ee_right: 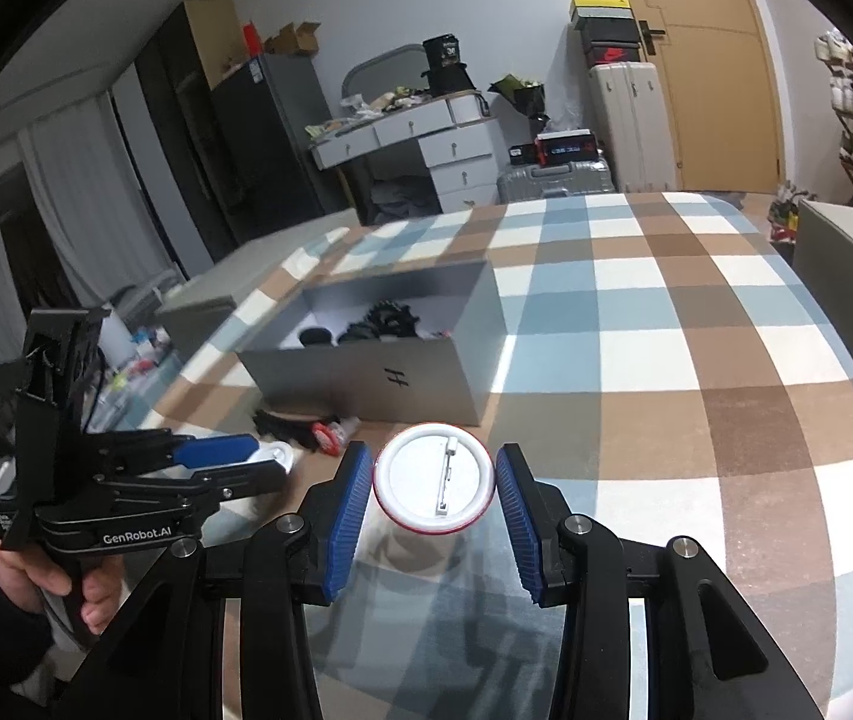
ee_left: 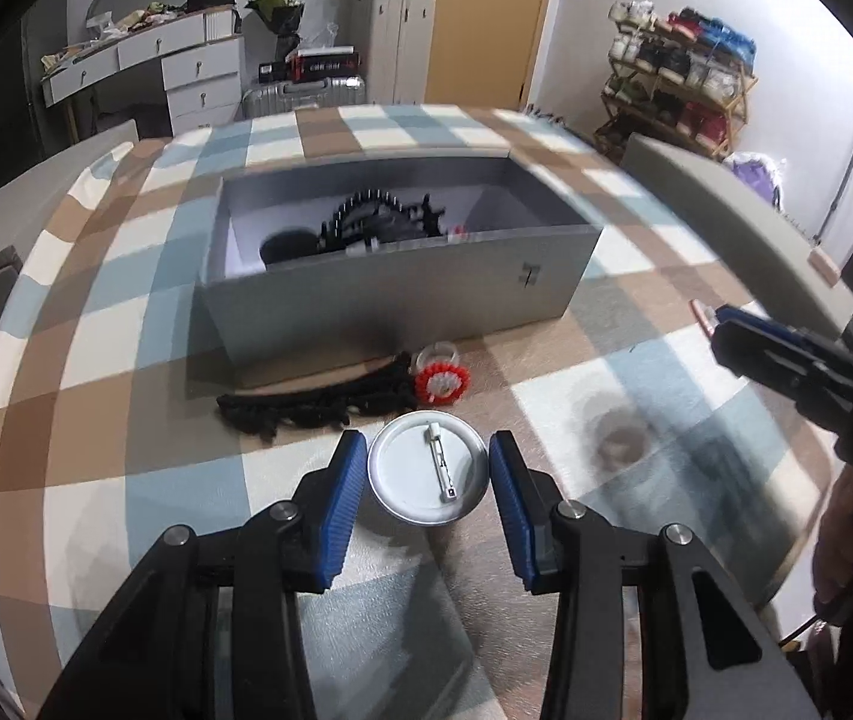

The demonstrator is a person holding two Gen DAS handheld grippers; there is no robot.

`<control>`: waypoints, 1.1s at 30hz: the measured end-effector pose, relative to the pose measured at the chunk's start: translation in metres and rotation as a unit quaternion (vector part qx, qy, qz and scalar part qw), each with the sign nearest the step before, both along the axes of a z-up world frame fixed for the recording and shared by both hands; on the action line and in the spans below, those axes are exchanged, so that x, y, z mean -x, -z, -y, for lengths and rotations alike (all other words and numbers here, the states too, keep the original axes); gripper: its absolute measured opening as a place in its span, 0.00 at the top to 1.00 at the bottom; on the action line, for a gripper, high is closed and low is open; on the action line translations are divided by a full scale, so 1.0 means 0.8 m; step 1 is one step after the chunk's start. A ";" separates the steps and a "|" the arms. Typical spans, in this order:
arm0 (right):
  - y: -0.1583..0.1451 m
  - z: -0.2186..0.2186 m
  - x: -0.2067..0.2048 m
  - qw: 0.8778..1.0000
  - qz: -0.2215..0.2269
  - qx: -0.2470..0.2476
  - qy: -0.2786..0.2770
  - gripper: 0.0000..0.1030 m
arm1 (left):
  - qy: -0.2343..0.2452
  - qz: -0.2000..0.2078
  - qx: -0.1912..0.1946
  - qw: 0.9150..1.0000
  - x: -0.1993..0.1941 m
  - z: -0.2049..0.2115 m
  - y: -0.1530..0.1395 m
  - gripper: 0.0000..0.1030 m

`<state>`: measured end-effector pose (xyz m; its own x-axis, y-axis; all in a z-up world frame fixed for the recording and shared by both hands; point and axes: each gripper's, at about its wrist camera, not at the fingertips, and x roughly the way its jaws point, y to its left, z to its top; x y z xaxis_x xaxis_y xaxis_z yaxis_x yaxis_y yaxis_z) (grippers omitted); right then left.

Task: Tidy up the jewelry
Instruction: 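Carry the white badge into the box with the left tool while the right tool carries its badge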

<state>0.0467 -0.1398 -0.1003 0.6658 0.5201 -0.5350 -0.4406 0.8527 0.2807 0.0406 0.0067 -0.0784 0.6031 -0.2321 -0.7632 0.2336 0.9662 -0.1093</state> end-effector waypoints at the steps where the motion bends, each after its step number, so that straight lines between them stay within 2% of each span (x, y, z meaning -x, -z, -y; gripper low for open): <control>1: -0.002 0.001 0.000 1.000 0.000 -0.005 0.000 0.59 | 0.000 0.007 0.004 1.000 0.002 -0.001 -0.006 0.65; 2: -0.006 0.002 0.000 1.000 0.001 -0.011 0.000 0.59 | -0.001 0.013 0.006 1.000 0.003 -0.002 -0.010 0.65; 3: -0.009 0.003 -0.002 1.000 0.000 -0.019 -0.001 0.59 | -0.002 0.020 0.009 1.000 0.003 -0.004 -0.017 0.85; 4: -0.013 0.003 -0.004 1.000 -0.001 -0.025 -0.002 0.59 | -0.001 0.023 0.010 1.000 0.002 -0.005 -0.021 0.99; 6: -0.020 0.002 -0.009 0.999 -0.003 -0.033 -0.003 0.59 | -0.001 0.029 0.016 0.999 -0.002 -0.010 -0.029 0.99; 11: -0.031 -0.012 -0.023 0.999 0.004 -0.033 -0.010 0.59 | 0.013 0.007 0.045 0.999 -0.019 -0.015 -0.019 0.99; 14: -0.024 -0.017 -0.030 0.999 -0.002 -0.031 -0.008 0.59 | 0.041 -0.003 0.044 0.998 -0.015 -0.003 -0.008 0.97; 15: -0.020 -0.016 -0.032 1.000 -0.006 -0.031 -0.004 0.59 | 0.045 -0.004 0.046 0.998 -0.013 0.000 -0.006 0.87; 16: -0.017 -0.014 -0.034 0.999 -0.009 -0.031 -0.001 0.59 | 0.051 -0.012 0.051 0.997 -0.013 0.005 -0.002 0.69; 17: -0.012 -0.012 -0.036 0.999 -0.016 -0.032 0.001 0.59 | 0.060 -0.018 0.063 0.996 -0.014 0.009 0.003 0.58; 18: -0.009 -0.009 -0.037 0.999 -0.021 -0.033 0.003 0.59 | 0.062 -0.021 0.069 0.995 -0.015 0.012 0.006 0.40; 19: -0.004 -0.007 -0.039 0.999 -0.027 -0.033 0.008 0.59 | 0.059 -0.024 0.071 0.995 -0.016 0.016 0.010 0.38; 21: 0.003 -0.003 -0.040 0.999 -0.036 -0.033 0.014 0.59 | 0.074 -0.032 0.069 0.994 -0.017 0.026 0.015 0.38; 23: 0.004 0.001 -0.038 0.999 -0.038 -0.034 0.016 0.59 | 0.076 -0.036 0.039 0.996 -0.020 0.040 0.023 0.38; 26: 0.004 0.004 -0.035 0.999 -0.035 -0.034 0.018 0.59 | 0.076 -0.040 0.017 0.996 -0.024 0.050 0.031 0.38; 27: 0.003 0.005 -0.034 0.999 -0.033 -0.035 0.019 0.59 | 0.076 -0.031 0.008 0.997 -0.023 0.053 0.030 0.38; 30: 0.003 0.004 -0.031 0.999 -0.031 -0.034 0.016 0.59 | 0.080 -0.020 -0.051 0.995 -0.020 0.066 0.033 0.39; 31: 0.003 0.003 -0.031 0.999 -0.030 -0.033 0.015 0.59 | 0.084 -0.016 -0.068 0.994 -0.017 0.071 0.033 0.42; 32: 0.003 0.003 -0.030 0.999 -0.029 -0.032 0.014 0.59 | 0.089 -0.018 -0.061 0.994 -0.015 0.070 0.031 0.48; 33: 0.003 0.002 -0.029 0.999 -0.028 -0.032 0.012 0.59 | 0.089 -0.017 -0.061 0.994 -0.013 0.067 0.030 0.60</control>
<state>0.0703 -0.1415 -0.1026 0.6483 0.5376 -0.5391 -0.4012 0.8430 0.3582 0.0512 -0.0465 -0.1028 0.5342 -0.2377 -0.8113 0.3995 0.9167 -0.0055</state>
